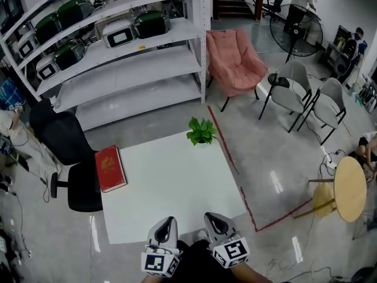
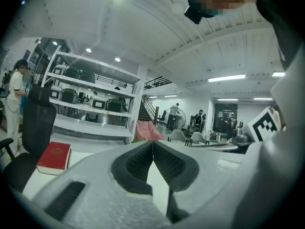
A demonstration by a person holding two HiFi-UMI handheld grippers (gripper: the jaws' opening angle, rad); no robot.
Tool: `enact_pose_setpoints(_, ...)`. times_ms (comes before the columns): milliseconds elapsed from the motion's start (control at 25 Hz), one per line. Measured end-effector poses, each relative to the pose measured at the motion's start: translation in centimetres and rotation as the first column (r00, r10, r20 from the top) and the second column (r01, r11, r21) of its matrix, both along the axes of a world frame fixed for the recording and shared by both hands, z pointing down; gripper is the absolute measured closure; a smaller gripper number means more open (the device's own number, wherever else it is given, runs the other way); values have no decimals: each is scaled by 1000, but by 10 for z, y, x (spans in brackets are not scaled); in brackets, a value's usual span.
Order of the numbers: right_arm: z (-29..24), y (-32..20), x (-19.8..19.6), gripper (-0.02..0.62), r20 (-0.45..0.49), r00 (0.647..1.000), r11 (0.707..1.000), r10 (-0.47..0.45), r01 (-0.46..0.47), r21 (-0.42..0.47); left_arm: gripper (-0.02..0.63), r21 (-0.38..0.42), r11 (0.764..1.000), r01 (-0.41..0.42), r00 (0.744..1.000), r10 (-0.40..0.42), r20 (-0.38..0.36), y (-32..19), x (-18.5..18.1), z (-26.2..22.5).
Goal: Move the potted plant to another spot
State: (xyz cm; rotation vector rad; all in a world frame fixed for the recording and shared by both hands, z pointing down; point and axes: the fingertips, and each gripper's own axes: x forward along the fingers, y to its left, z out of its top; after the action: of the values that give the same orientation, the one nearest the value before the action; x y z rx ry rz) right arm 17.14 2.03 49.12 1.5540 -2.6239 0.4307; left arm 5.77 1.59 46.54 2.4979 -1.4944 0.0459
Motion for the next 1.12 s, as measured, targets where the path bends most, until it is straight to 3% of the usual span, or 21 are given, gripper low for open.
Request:
enact_pose_setpoints(360,14,-47,11,584,-12,1000,1000,-20,20,-16,589,2,999,42,999,-42,3,-30,3,3)
enact_pose_setpoints(880,38,-116,14,584,-78,997,1000,-5,3,-29,589,24,1000,-11,1000,11,-3,-77,9,10)
enact_pose_setpoints(1120,54,-158,22,584,-152,988,999,16,-23,-43,589,10,999,-37,999,37,1,-105,12,16)
